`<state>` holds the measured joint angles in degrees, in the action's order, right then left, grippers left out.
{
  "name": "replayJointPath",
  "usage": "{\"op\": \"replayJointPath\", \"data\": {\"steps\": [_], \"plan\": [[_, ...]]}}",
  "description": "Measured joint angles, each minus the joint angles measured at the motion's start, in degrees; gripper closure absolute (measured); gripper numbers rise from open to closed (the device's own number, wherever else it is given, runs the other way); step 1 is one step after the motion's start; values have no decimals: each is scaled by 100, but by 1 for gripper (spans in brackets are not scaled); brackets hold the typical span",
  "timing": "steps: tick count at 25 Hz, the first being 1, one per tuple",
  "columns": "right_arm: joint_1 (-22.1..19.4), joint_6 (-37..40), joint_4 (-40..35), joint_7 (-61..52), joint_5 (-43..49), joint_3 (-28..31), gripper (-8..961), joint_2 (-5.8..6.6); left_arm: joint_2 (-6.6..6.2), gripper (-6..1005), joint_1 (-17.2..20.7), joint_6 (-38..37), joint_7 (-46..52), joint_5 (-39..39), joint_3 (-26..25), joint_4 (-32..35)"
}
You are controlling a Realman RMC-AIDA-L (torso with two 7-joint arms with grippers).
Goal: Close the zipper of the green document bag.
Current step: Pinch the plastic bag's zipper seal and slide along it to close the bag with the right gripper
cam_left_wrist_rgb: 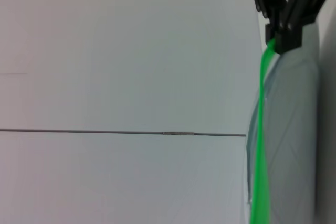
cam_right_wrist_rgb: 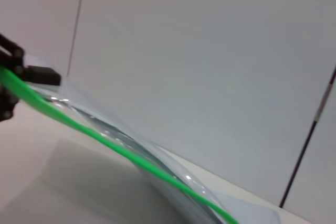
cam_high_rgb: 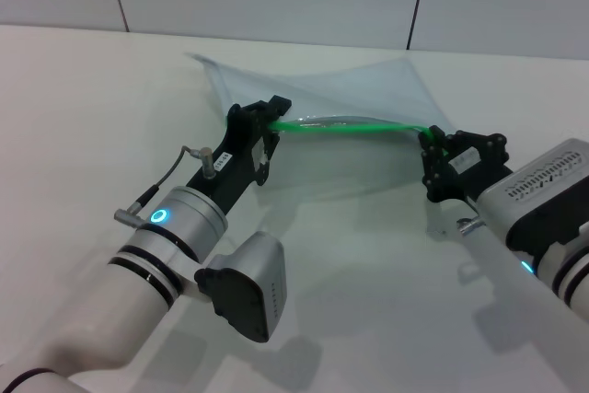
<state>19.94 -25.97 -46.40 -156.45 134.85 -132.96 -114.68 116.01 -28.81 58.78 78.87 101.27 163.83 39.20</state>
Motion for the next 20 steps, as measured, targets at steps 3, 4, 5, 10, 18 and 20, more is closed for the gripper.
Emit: {"op": "replayJointPath", "data": {"steps": [3, 4, 5, 10, 18, 20], "plan": [[-26, 0, 6, 4, 0, 51, 880, 6, 0, 944, 0, 0, -1, 3, 0, 0], [-39, 0, 11, 9, 0, 75, 880, 7, 0, 944, 0, 0, -2, 4, 0, 0], [-50, -1, 17, 13, 0, 97, 880, 6, 0, 944, -1, 0, -2, 5, 0, 0], [-70, -5, 88, 18, 0, 238, 881, -14, 0, 944, -2, -2, -3, 6, 0, 0], [-125, -5, 243, 19, -4, 526, 881, -33, 0, 944, -2, -7, -4, 6, 0, -3], [-147, -6, 280, 19, -3, 608, 881, -35, 0, 945, -2, -7, -4, 5, 0, -6]]}}
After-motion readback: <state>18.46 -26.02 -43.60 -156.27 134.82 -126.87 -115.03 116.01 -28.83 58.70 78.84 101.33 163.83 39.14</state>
